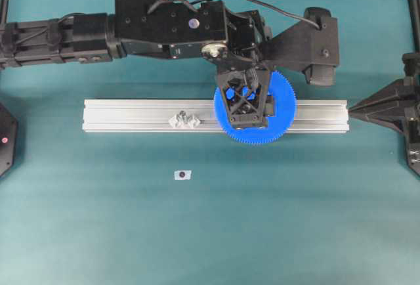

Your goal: Insert the large gear onto the shaft.

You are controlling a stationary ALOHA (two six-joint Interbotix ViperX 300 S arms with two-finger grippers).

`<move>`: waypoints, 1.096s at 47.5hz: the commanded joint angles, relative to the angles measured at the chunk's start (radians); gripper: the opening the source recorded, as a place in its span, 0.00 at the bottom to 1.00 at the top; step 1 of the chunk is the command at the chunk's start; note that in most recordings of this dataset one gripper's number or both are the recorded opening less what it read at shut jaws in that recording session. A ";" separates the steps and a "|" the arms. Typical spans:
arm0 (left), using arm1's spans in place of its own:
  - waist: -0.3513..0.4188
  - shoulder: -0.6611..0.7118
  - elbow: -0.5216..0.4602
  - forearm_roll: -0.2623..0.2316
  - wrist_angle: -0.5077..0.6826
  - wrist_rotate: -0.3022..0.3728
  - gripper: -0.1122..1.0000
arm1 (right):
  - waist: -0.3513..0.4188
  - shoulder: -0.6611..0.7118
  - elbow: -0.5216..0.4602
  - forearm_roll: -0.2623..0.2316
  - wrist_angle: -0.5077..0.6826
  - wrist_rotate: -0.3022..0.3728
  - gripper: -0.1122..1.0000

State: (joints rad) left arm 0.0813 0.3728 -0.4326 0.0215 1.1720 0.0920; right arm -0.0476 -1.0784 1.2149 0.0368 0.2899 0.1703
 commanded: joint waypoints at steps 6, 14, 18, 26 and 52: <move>-0.003 -0.015 -0.018 0.002 -0.006 -0.002 0.85 | 0.000 0.006 -0.023 0.000 -0.009 0.012 0.21; -0.003 -0.015 -0.020 0.002 -0.006 -0.005 0.85 | 0.000 0.006 -0.020 -0.002 -0.009 0.012 0.21; -0.003 -0.012 -0.018 0.002 -0.006 -0.006 0.85 | 0.000 0.006 -0.020 -0.002 -0.009 0.012 0.21; -0.003 0.003 -0.018 0.002 -0.006 -0.009 0.85 | 0.000 0.005 -0.020 -0.002 -0.009 0.012 0.21; -0.003 0.018 -0.020 0.002 -0.006 -0.041 0.85 | 0.000 0.005 -0.017 0.000 -0.009 0.012 0.21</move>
State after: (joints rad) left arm 0.0813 0.4142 -0.4326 0.0215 1.1720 0.0522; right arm -0.0476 -1.0799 1.2149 0.0368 0.2899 0.1703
